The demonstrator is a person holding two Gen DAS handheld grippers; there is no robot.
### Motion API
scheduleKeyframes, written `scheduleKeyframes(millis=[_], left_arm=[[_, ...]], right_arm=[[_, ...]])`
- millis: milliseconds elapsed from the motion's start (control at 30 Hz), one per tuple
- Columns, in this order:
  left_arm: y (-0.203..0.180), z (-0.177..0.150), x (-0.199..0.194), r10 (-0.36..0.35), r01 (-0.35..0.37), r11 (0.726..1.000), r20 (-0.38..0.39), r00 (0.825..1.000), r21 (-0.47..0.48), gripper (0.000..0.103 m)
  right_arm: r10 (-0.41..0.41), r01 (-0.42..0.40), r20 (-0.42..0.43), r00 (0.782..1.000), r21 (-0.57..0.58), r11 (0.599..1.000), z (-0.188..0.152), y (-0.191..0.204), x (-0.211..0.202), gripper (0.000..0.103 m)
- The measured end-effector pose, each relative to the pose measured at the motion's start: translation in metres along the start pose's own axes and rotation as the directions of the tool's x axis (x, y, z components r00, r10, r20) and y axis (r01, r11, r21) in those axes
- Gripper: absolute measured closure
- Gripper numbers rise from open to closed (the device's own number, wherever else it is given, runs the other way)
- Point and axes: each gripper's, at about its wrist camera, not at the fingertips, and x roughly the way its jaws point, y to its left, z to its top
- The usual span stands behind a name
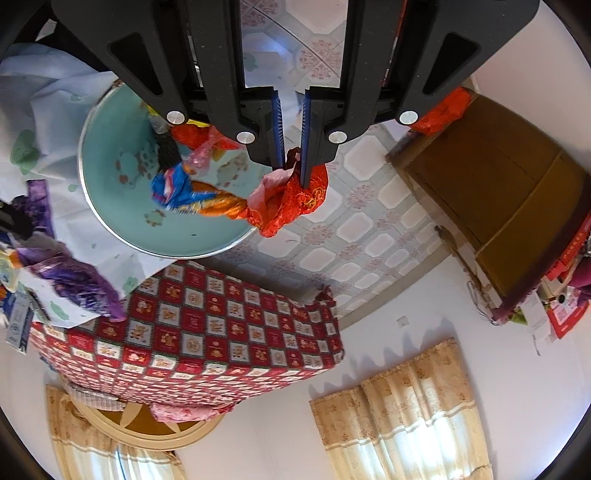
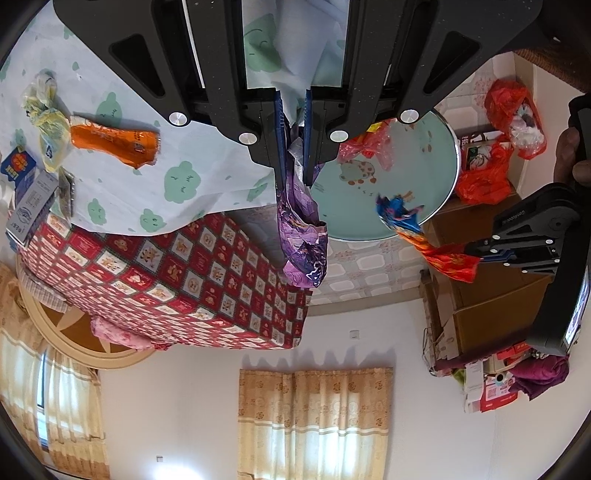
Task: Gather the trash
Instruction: 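Open both tools to drop the red bag and purple wrapper into the bucket, then grasp the orange wrapper with the left tool while the right tool grasps the yellow bag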
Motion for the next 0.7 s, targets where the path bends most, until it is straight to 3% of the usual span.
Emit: scheduleKeyframes(millis=[67, 100, 167, 233, 500, 667, 700], left_arm=[[-0.003, -0.001, 0.000, -0.018, 0.018, 1.000, 0.002, 1.000, 0.005, 0.077], [-0.005, -0.001, -0.002, -0.034, 0.033, 0.999, 0.011, 0.999, 0.012, 0.074], [-0.009, -0.002, -0.004, -0.048, 0.048, 0.999, 0.014, 0.999, 0.019, 0.070], [-0.012, -0.003, -0.005, -0.052, 0.051, 0.998, 0.019, 0.998, 0.019, 0.054], [-0.024, -0.007, -0.001, -0.070, 0.070, 0.997, -0.001, 0.998, 0.037, 0.047], [-0.047, -0.011, 0.005, -0.098, 0.100, 0.992, -0.026, 0.995, 0.077, 0.045], [-0.055, -0.011, 0.006, -0.108, 0.111, 0.990, -0.032, 0.994, 0.091, 0.044]], right_arm=[[-0.001, 0.001, 0.004, 1.000, -0.001, 1.000, 0.000, 0.000, 0.001, 0.089], [0.002, -0.002, 0.010, 1.000, 0.001, 1.000, 0.000, 0.000, 0.001, 0.083], [0.006, -0.006, 0.006, 1.000, 0.005, 1.000, -0.001, 0.000, 0.003, 0.080], [0.004, -0.004, 0.004, 1.000, 0.007, 1.000, -0.003, 0.001, 0.003, 0.077], [-0.043, 0.043, 0.003, 0.999, 0.038, 0.998, -0.013, -0.009, -0.007, 0.070], [-0.149, 0.150, -0.020, 0.989, 0.114, 0.982, -0.035, -0.043, -0.027, 0.066], [-0.206, 0.208, -0.029, 0.978, 0.142, 0.968, -0.044, -0.062, -0.036, 0.065]])
